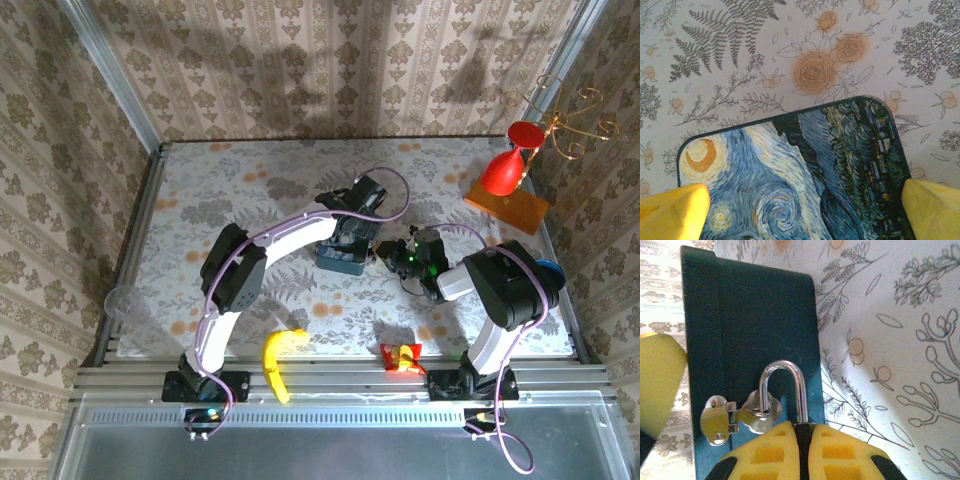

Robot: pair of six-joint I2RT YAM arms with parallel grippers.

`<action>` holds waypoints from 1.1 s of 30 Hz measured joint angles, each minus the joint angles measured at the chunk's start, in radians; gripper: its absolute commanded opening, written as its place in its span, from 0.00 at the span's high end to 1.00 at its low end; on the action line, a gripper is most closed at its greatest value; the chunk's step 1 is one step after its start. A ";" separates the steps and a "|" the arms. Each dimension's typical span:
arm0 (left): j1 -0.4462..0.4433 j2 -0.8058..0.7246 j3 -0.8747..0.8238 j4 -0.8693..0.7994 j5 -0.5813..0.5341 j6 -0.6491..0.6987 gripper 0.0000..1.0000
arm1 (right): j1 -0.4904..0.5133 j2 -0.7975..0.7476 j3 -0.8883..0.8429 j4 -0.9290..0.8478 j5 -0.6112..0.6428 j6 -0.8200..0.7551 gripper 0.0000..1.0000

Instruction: Unlock the padlock with the key

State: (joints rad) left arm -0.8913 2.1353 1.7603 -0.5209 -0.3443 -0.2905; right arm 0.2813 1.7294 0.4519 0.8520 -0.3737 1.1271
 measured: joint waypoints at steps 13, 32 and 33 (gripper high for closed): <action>0.001 -0.013 -0.064 0.097 0.012 -0.002 0.19 | -0.016 0.073 0.078 0.028 0.037 0.037 1.00; 0.035 -0.070 -0.111 0.060 0.087 -0.010 0.00 | -0.038 -0.184 0.145 -0.452 0.141 -0.097 1.00; 0.037 -0.076 -0.109 0.042 0.091 -0.007 0.00 | -0.039 -0.234 0.165 -0.539 0.154 -0.135 1.00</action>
State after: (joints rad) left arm -0.8543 2.0594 1.6508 -0.4786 -0.2531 -0.2977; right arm 0.2424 1.4952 0.6167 0.3130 -0.2195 0.9916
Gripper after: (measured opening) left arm 0.999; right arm 0.070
